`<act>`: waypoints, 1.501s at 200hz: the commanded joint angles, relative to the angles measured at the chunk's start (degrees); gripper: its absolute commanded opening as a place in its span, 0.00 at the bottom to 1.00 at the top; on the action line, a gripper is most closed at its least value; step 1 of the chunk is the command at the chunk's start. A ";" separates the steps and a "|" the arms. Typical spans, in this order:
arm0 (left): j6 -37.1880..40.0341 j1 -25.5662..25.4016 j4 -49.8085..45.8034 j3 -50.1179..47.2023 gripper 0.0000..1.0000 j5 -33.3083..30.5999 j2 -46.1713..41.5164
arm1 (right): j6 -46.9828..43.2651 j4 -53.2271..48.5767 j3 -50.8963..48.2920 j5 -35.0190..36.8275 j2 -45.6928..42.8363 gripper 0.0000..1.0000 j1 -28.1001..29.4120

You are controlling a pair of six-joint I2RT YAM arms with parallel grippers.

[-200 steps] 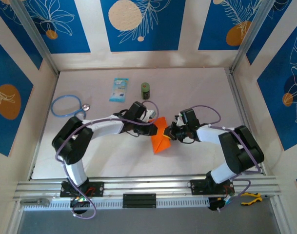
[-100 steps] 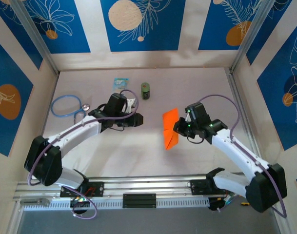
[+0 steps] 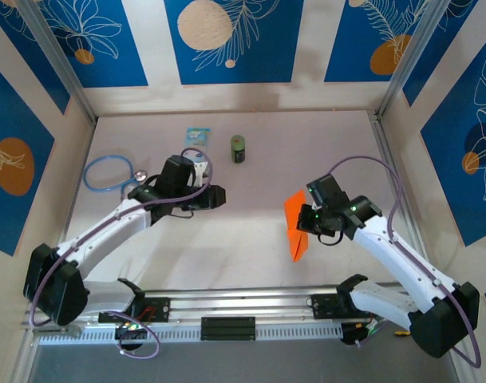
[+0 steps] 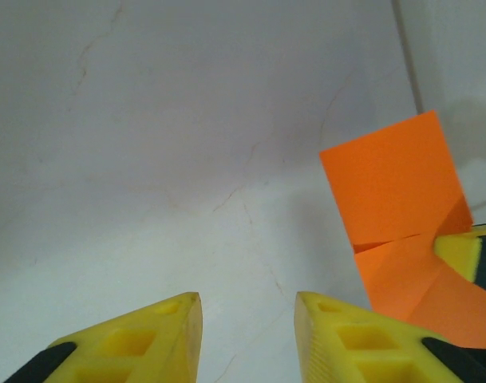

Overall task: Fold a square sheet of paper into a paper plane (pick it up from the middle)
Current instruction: Turn over the paper at the center of the table.

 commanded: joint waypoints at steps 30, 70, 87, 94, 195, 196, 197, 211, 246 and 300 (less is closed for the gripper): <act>-3.20 2.26 -2.08 -8.85 0.44 -2.84 -7.92 | -1.37 -9.45 5.39 18.75 8.54 0.05 4.24; -0.83 6.27 -2.29 -7.94 0.45 0.06 -6.17 | 4.81 -10.09 10.04 30.58 16.64 0.04 6.68; 0.50 8.40 -3.39 -6.16 0.45 0.81 -4.90 | 7.43 -10.43 12.08 32.41 21.14 0.04 8.00; 1.09 9.16 -3.67 -5.60 0.45 1.35 -4.41 | 8.82 -11.15 13.35 33.14 23.42 0.04 8.77; 3.24 18.67 -11.33 -6.94 0.51 -7.65 -7.30 | 13.78 -18.30 34.08 34.13 56.16 0.06 21.81; 3.29 18.85 -11.38 -6.95 0.51 -7.72 -7.40 | 13.72 -18.27 34.32 34.08 56.31 0.06 21.89; 3.27 18.95 -11.45 -6.99 0.51 -7.76 -7.45 | 13.69 -18.21 34.48 33.96 56.48 0.06 21.97; 3.41 20.69 -11.98 -7.38 0.52 -8.35 -8.43 | 13.19 -17.56 37.06 32.61 59.05 0.07 22.93; 5.08 22.19 -13.21 -6.65 0.53 -8.58 -8.72 | 8.31 -11.54 40.77 27.80 62.21 0.10 24.49; 5.32 22.14 -9.43 -6.78 0.54 -1.71 -6.73 | 0.89 4.41 36.91 15.98 56.10 0.28 24.87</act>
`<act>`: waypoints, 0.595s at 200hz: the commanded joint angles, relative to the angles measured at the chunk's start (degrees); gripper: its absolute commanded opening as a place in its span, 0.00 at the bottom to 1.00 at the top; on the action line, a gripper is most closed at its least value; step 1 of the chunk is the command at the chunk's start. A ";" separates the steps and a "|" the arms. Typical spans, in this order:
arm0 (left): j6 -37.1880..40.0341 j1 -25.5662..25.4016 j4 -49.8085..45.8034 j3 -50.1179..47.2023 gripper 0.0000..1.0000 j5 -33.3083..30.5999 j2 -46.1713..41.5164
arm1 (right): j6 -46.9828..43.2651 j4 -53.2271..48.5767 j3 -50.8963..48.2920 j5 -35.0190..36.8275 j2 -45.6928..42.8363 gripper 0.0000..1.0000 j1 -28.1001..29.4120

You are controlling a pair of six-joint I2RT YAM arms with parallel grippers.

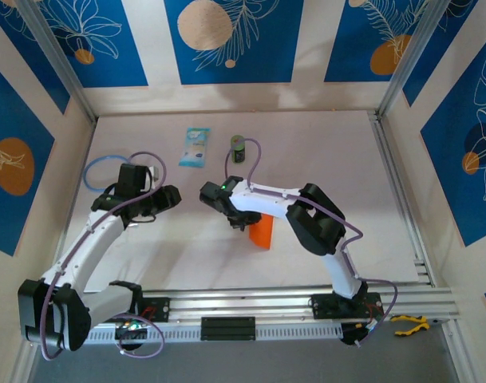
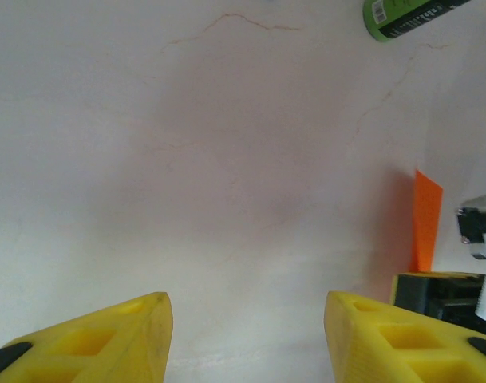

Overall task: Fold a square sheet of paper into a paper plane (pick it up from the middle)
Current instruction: Turn over the paper at the center of the table.

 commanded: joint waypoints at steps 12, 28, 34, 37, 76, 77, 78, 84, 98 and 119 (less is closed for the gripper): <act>1.27 0.53 3.50 -0.08 0.54 8.59 2.53 | -4.81 16.05 -7.24 -11.43 -10.61 0.43 0.33; 1.24 0.56 5.32 0.54 0.54 14.58 5.65 | -3.58 24.36 -15.20 -16.83 -17.59 0.49 -1.43; 1.10 0.55 5.70 0.86 0.54 16.41 6.93 | -2.44 27.08 -18.31 -18.24 -20.13 0.50 -2.47; 1.08 0.52 5.92 0.96 0.53 17.32 7.58 | -2.00 28.56 -20.06 -19.08 -21.52 0.50 -2.96; -0.60 -0.52 8.79 1.28 0.51 23.81 12.98 | 6.71 47.85 -40.28 -35.56 -31.79 0.31 -14.18; -0.66 -0.62 8.76 1.37 0.51 23.84 13.10 | 6.89 48.19 -40.59 -35.91 -31.89 0.30 -14.61; -0.64 -0.68 8.78 1.36 0.51 23.86 13.21 | 7.11 48.57 -41.05 -36.22 -31.90 0.29 -14.87; -0.94 -0.87 8.81 1.53 0.51 24.33 13.78 | 7.98 50.93 -42.99 -38.34 -32.15 0.25 -16.39; -1.86 -1.73 9.71 1.58 0.50 25.06 14.31 | 8.84 54.20 -45.94 -40.45 -32.25 0.19 -18.83; -3.44 -2.79 11.56 0.86 0.50 25.24 14.57 | 9.24 55.68 -47.25 -42.51 -30.68 0.12 -21.73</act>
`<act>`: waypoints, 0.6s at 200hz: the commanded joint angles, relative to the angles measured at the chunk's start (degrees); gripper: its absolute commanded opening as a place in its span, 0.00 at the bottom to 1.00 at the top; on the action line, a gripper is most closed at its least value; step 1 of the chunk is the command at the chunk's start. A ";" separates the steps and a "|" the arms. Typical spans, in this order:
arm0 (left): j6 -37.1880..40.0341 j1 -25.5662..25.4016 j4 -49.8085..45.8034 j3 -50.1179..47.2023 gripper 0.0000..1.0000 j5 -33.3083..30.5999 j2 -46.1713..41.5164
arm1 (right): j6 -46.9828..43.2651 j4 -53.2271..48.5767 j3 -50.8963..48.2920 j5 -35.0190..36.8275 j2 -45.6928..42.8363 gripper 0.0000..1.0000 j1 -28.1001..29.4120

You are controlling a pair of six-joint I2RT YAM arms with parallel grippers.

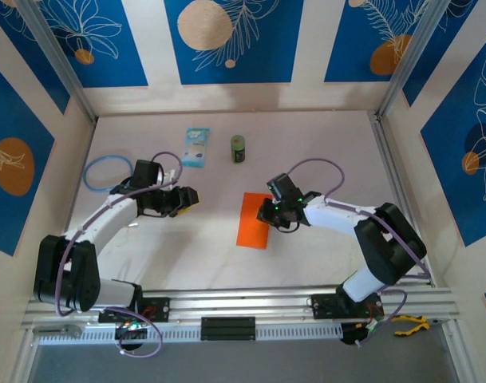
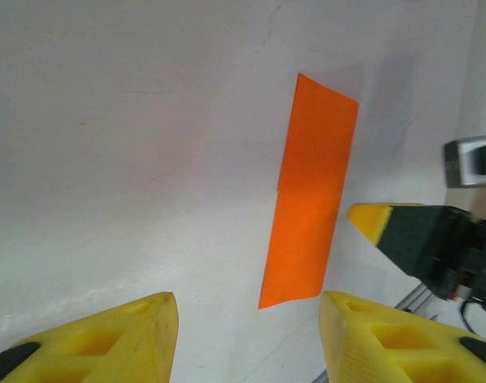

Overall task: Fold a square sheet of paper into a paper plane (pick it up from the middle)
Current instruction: Turn over the paper at the center of the table.

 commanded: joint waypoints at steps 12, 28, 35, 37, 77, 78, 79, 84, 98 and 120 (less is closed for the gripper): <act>-2.77 -1.89 4.19 0.53 0.50 4.42 0.95 | 2.91 8.14 -1.44 -8.59 1.88 0.11 -2.87; -3.45 -2.74 4.78 0.54 0.48 5.35 1.79 | 2.65 9.73 -1.97 -10.09 3.60 0.10 -4.13; -3.42 -3.23 4.92 0.59 0.48 5.40 2.01 | 2.59 9.54 -1.91 -10.42 4.48 0.10 -4.68; -3.42 -3.38 4.89 0.63 0.48 5.44 2.05 | 2.58 9.38 -1.89 -10.46 4.74 0.10 -4.78; -4.24 -5.54 5.71 1.22 0.47 4.95 4.19 | -0.62 6.77 -1.35 -11.98 9.07 0.07 -4.80; -4.27 -5.61 5.78 1.28 0.47 4.89 4.24 | -0.78 6.89 -1.38 -12.11 9.12 0.06 -4.76; -4.29 -5.69 5.81 1.27 0.47 4.86 4.26 | -0.86 6.95 -1.40 -12.26 9.23 0.06 -4.74; -4.59 -5.96 6.16 1.32 0.47 4.77 4.49 | -1.43 7.30 -1.48 -13.06 9.62 0.06 -4.48; -5.22 -6.84 6.81 1.54 0.47 4.66 5.06 | -3.04 8.32 -1.21 -15.23 10.67 0.07 -3.37; -5.89 -8.49 7.59 1.69 0.46 4.19 5.65 | -5.77 7.72 1.41 -17.23 12.97 0.08 -1.14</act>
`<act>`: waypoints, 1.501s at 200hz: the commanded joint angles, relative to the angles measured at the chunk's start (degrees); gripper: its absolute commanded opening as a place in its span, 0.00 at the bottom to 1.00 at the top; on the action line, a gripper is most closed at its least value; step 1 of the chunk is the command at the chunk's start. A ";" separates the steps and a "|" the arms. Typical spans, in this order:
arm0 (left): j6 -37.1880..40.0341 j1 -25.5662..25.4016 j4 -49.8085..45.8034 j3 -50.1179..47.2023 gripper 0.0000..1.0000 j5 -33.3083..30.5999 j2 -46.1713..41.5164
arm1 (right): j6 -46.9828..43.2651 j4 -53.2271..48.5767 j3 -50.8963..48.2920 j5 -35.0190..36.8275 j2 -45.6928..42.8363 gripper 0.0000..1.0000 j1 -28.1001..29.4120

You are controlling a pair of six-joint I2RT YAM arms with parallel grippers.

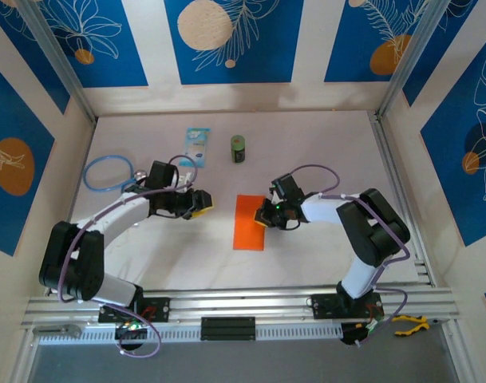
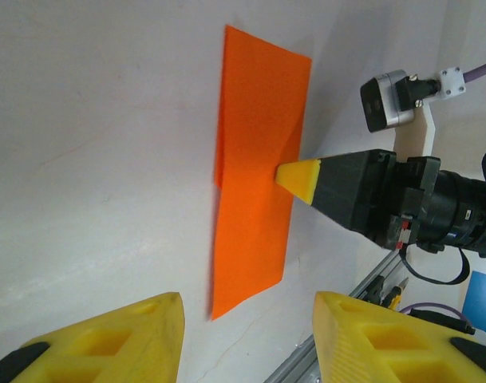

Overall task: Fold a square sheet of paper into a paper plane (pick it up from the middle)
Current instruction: Turn over the paper at the center of the table, then third fold the triangle at the center of the table.

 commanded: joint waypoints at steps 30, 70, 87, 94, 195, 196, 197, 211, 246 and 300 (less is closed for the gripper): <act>-2.27 -3.84 2.96 0.39 0.46 -0.39 0.74 | -5.05 -7.62 5.72 -0.78 4.28 0.09 4.28; -4.04 -4.55 4.95 -1.80 0.45 -1.09 1.20 | -2.86 -2.55 2.48 -2.23 -2.63 0.15 4.16; -4.11 -4.89 4.99 -1.93 0.45 -0.64 1.48 | -1.73 0.43 -0.19 -4.69 -4.30 0.16 2.70; -3.91 -4.99 4.75 -1.93 0.45 -0.32 1.68 | -1.26 1.60 -1.13 -5.86 -4.63 0.15 2.10; -4.28 -8.33 6.59 -3.31 0.43 1.32 7.73 | 1.62 6.05 -4.81 -7.08 0.46 0.09 2.51; -4.26 -8.33 6.60 -3.33 0.43 1.28 7.79 | 1.66 6.06 -4.92 -6.96 0.55 0.09 2.55; -4.25 -8.33 6.69 -3.33 0.43 1.27 7.87 | 1.72 6.07 -4.93 -6.90 0.60 0.09 2.53; -4.24 -8.42 6.91 -3.62 0.43 1.04 8.38 | 3.04 7.54 -6.10 -6.36 1.32 0.09 2.42; -4.10 -8.42 7.01 -3.34 0.43 0.59 9.92 | 6.66 10.60 -8.04 -5.10 2.12 0.08 2.69; -5.39 -8.64 9.59 -3.26 0.38 0.54 13.23 | 9.29 13.46 -9.07 -5.39 3.96 0.08 3.09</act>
